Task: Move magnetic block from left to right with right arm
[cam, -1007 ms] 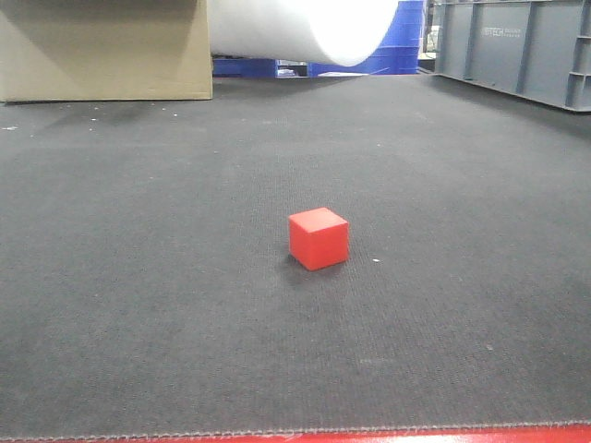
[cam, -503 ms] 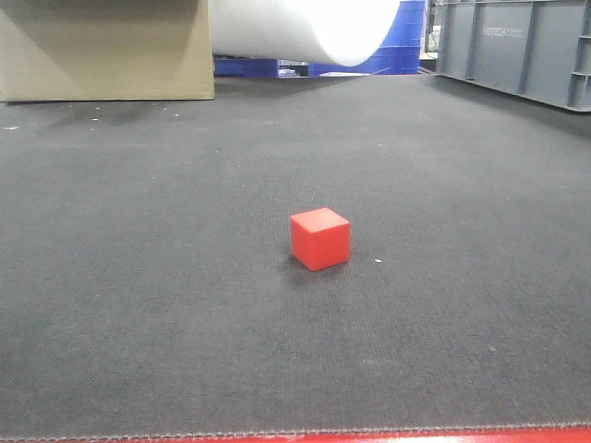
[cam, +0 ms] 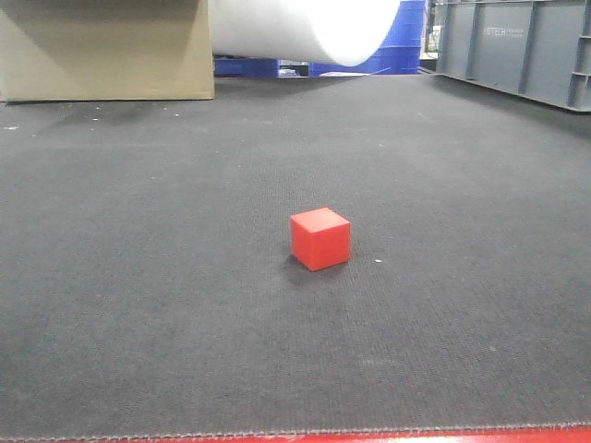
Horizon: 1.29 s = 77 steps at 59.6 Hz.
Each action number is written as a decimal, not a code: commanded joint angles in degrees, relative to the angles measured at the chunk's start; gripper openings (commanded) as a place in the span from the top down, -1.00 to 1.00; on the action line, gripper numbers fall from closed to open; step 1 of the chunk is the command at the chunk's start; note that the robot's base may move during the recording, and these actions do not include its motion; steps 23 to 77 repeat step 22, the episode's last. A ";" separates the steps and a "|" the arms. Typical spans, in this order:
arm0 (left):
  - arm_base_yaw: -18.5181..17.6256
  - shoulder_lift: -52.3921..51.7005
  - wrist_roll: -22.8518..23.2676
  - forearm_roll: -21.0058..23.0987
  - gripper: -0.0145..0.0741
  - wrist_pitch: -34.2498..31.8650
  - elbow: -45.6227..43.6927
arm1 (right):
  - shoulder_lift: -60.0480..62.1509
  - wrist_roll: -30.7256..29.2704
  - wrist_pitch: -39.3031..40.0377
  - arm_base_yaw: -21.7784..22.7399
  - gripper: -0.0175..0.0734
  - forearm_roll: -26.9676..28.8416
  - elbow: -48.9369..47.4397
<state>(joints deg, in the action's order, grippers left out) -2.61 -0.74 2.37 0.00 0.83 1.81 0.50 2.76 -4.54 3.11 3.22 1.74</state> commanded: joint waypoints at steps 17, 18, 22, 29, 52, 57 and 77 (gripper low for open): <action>0.16 -0.60 0.34 0.00 0.94 -5.19 0.59 | 1.15 -0.38 5.63 0.23 0.49 -0.39 -0.26; 0.16 -0.60 0.34 0.00 0.94 -5.19 0.59 | 1.15 -0.38 5.63 0.23 0.49 -0.39 -0.26; 0.16 -0.60 0.34 0.00 0.94 -5.19 0.59 | 1.15 -0.38 5.63 0.23 0.49 -0.39 -0.26; 0.16 -0.60 0.34 0.00 0.94 -5.19 0.59 | 1.15 -0.38 5.63 0.23 0.49 -0.39 -0.26; 0.16 -0.60 0.34 0.00 0.94 -5.19 0.59 | 1.15 -0.38 5.63 0.23 0.49 -0.39 -0.26; 0.16 -0.60 0.34 0.00 0.94 -5.19 0.59 | 1.15 -0.38 5.63 0.23 0.49 -0.39 -0.26; 0.16 -0.60 0.34 0.00 0.94 -5.19 0.59 | 1.15 -0.38 5.63 0.23 0.49 -0.39 -0.26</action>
